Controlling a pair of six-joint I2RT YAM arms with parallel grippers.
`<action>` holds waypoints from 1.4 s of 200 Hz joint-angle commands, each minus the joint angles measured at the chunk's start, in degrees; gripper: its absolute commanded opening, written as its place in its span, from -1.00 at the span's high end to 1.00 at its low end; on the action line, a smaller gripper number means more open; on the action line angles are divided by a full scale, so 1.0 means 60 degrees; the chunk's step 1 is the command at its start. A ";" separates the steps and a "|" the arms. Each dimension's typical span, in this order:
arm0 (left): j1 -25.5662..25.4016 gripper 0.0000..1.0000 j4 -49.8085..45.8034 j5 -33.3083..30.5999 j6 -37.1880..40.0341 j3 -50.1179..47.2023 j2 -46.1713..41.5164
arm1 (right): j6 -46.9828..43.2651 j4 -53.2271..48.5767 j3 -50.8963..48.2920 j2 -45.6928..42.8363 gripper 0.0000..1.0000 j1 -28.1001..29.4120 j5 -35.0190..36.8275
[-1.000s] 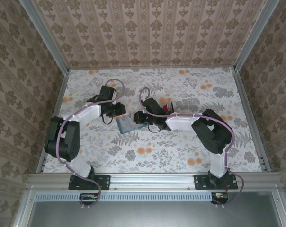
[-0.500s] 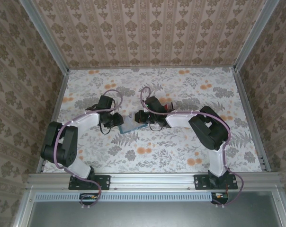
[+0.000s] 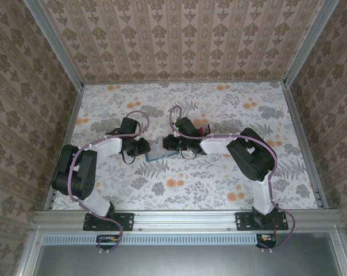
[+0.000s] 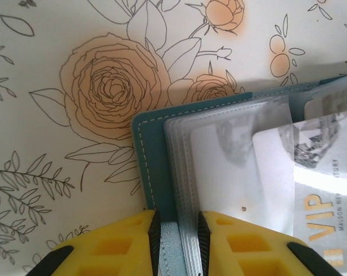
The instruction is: Put the credit cards into the card holder
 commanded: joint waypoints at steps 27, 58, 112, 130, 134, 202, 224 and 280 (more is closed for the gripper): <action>0.0021 0.48 -0.0100 -0.0011 -0.0151 -0.0120 0.0246 | -0.0017 0.0041 0.0126 0.0299 0.75 -0.0026 0.0431; 0.0014 0.49 -0.0110 -0.0026 -0.0173 -0.0119 0.0233 | 0.0136 0.0116 0.0174 0.0338 0.75 0.0188 0.0801; -0.0009 0.50 -0.0154 -0.0011 -0.0180 -0.0076 0.0216 | 0.0240 0.0246 0.0163 0.0371 0.75 0.0556 0.1357; -0.0012 0.50 -0.0162 -0.0026 -0.0166 -0.0066 0.0208 | 0.0212 0.0203 0.0203 0.0387 0.75 0.0633 0.1400; -0.0006 0.50 -0.0162 -0.0026 -0.0166 -0.0058 0.0216 | 0.0191 0.0181 0.0219 0.0406 0.75 0.0649 0.1400; -0.0008 0.50 -0.0218 -0.0063 -0.0130 0.0040 0.0248 | -0.0181 -0.0297 0.0327 0.0580 0.75 0.1001 0.1225; -0.0012 0.50 -0.0268 -0.0106 -0.0107 0.0072 0.0265 | -0.0251 -0.0348 0.0153 0.0579 0.74 0.1010 0.1059; 0.0029 0.50 -0.0295 -0.0136 -0.0072 0.0165 0.0311 | -0.0742 -0.1073 0.0112 0.0172 0.56 0.0977 0.1734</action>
